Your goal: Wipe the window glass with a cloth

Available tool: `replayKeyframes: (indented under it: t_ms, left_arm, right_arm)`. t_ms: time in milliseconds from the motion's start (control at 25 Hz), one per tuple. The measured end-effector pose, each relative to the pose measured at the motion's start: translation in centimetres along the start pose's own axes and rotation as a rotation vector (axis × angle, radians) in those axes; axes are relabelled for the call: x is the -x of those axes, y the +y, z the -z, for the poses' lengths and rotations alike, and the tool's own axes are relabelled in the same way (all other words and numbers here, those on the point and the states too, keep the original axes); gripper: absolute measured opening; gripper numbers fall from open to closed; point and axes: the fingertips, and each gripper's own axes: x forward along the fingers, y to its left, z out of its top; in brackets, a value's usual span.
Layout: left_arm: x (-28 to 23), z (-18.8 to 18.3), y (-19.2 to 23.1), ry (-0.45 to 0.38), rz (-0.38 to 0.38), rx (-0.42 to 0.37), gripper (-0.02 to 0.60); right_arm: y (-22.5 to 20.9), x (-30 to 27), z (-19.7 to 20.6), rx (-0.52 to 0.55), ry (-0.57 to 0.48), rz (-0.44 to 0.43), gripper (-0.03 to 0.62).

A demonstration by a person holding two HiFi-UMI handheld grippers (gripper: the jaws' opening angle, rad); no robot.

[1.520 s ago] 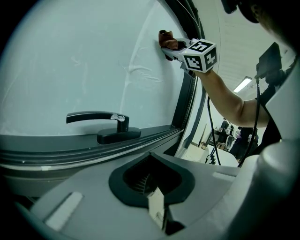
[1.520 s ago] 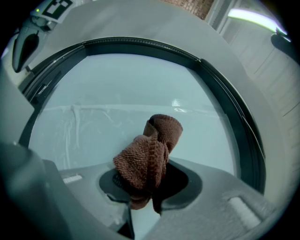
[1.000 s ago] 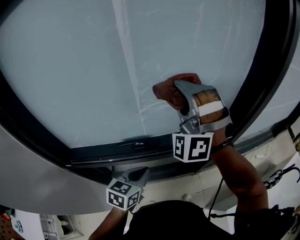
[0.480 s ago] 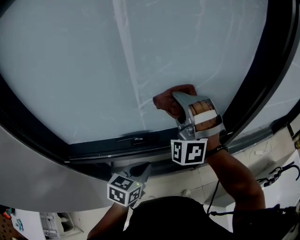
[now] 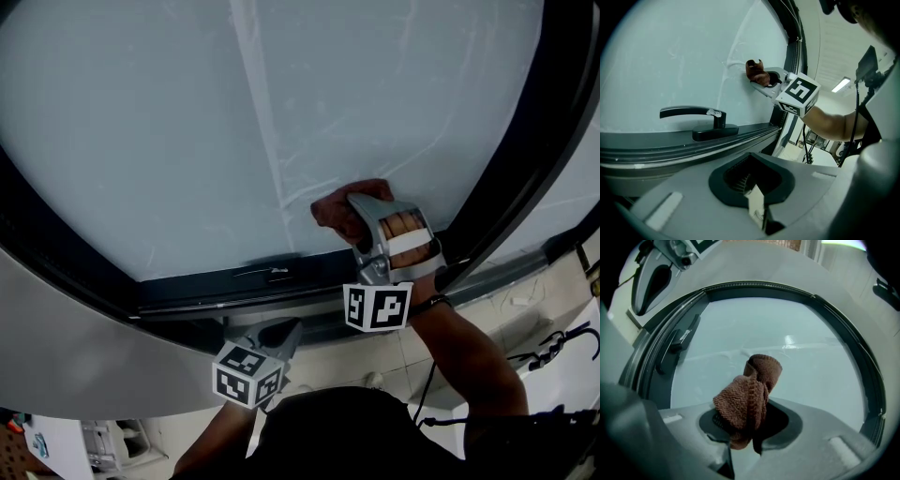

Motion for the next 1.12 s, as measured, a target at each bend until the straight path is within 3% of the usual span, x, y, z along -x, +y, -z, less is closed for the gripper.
replayKeyframes:
  t_ms: [1120]
  left_arm:
    - [0.0,0.3,0.8,0.01,-0.018,0.012,0.017]
  right_arm:
    - [12.3,0.9,1.3,-0.025,0.041,-0.224,0.1]
